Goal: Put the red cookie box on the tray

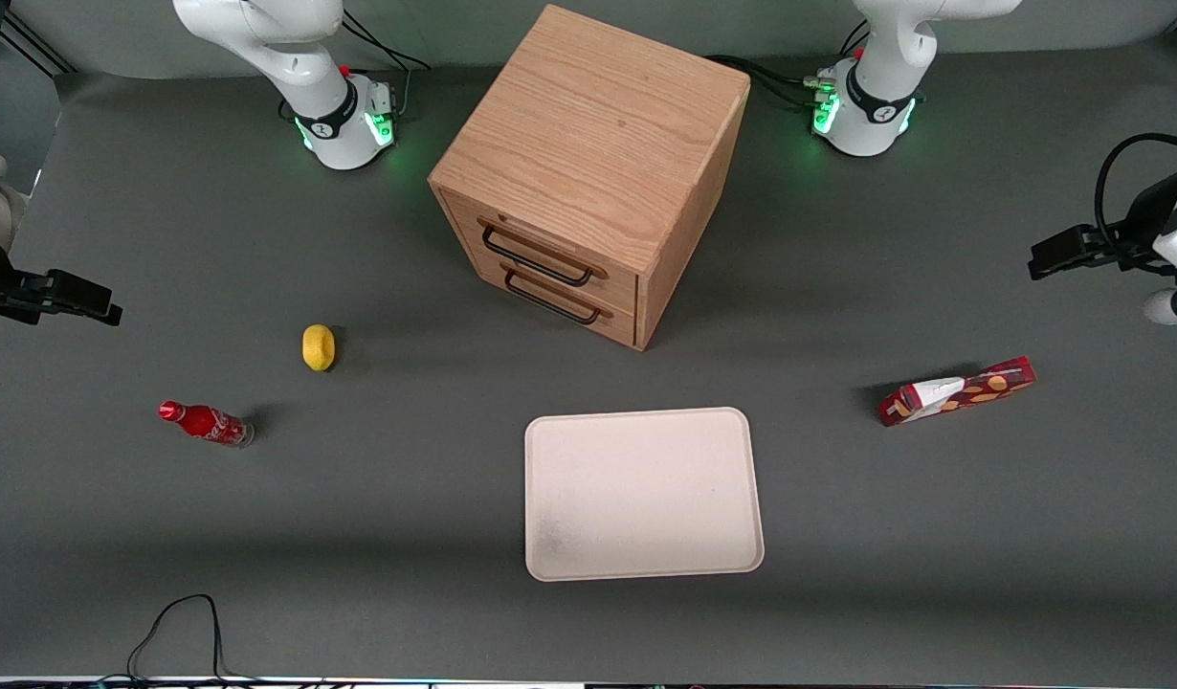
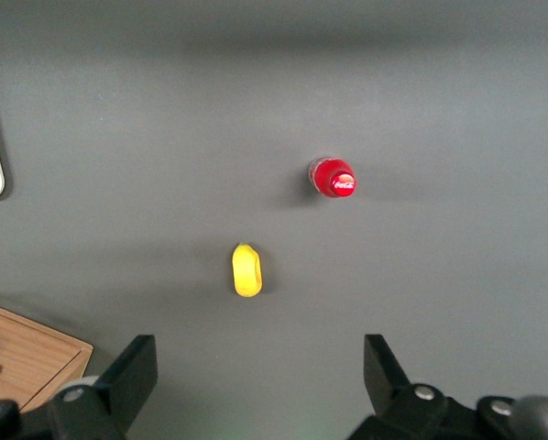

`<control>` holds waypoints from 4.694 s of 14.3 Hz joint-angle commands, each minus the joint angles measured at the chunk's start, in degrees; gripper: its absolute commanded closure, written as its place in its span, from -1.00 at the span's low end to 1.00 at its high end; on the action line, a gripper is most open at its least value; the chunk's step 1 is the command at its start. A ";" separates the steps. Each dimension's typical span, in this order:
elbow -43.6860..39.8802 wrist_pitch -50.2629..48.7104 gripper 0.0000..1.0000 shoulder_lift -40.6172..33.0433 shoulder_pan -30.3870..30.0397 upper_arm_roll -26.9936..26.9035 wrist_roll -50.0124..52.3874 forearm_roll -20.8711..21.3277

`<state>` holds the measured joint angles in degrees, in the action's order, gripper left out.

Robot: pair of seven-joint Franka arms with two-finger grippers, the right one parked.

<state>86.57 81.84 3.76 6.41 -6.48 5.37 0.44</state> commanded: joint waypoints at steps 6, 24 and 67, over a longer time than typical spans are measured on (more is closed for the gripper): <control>-1.84 -2.38 -1.00 0.81 1.86 -2.31 -1.50 0.97; -1.84 -3.53 -0.97 1.08 1.68 -2.40 -16.76 0.35; 35.95 59.49 1.00 16.37 -3.42 -2.31 -97.04 0.18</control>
<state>122.02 140.39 20.74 2.14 -8.22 -91.25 1.33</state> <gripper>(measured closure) 0.150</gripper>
